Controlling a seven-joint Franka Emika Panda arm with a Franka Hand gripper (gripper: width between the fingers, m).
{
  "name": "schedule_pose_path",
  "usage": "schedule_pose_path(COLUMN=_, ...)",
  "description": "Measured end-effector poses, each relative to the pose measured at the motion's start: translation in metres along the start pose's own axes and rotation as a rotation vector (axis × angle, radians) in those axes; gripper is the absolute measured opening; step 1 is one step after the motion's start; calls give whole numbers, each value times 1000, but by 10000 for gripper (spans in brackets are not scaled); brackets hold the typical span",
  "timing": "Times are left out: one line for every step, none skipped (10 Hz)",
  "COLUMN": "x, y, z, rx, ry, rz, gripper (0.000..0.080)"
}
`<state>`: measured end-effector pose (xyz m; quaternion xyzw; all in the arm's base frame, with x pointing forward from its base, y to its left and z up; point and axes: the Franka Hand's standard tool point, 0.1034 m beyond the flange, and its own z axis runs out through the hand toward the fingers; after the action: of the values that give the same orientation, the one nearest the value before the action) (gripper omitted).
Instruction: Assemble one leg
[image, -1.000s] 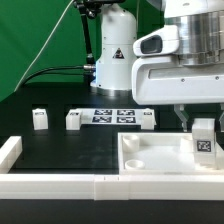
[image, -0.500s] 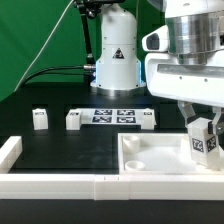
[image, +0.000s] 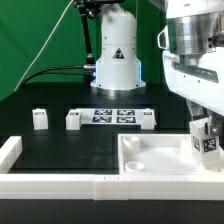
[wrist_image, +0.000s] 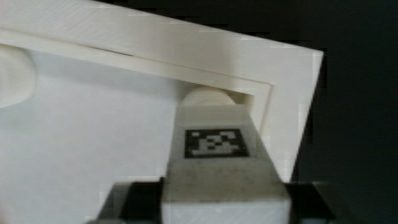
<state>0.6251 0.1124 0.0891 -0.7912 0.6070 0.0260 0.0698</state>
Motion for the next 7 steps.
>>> schedule_pose_path(x=-1, y=0, z=0, rx=0, ry=0, rz=-49, gripper=373)
schedule_pose_path(x=-2, y=0, z=1, rx=-2, ry=-1, rz=-53, gripper=373)
schedule_pose_path(x=-3, y=0, z=1, rx=-2, ry=-1, rz=-90, gripper=567)
schedule_pose_path(x=-3, y=0, z=1, rx=-2, ry=0, rz=-217, gripper=623)
schedule_pose_path(x=-3, y=1, z=1, rx=-2, ry=0, rz=-369, gripper=623)
schedule_pose_path(x=-1, y=1, z=1, rx=-2, ry=0, rz=-527, gripper=644)
schedule_pose_path(x=0, y=1, z=1, rx=-3, ry=0, rz=-663, gripper=644)
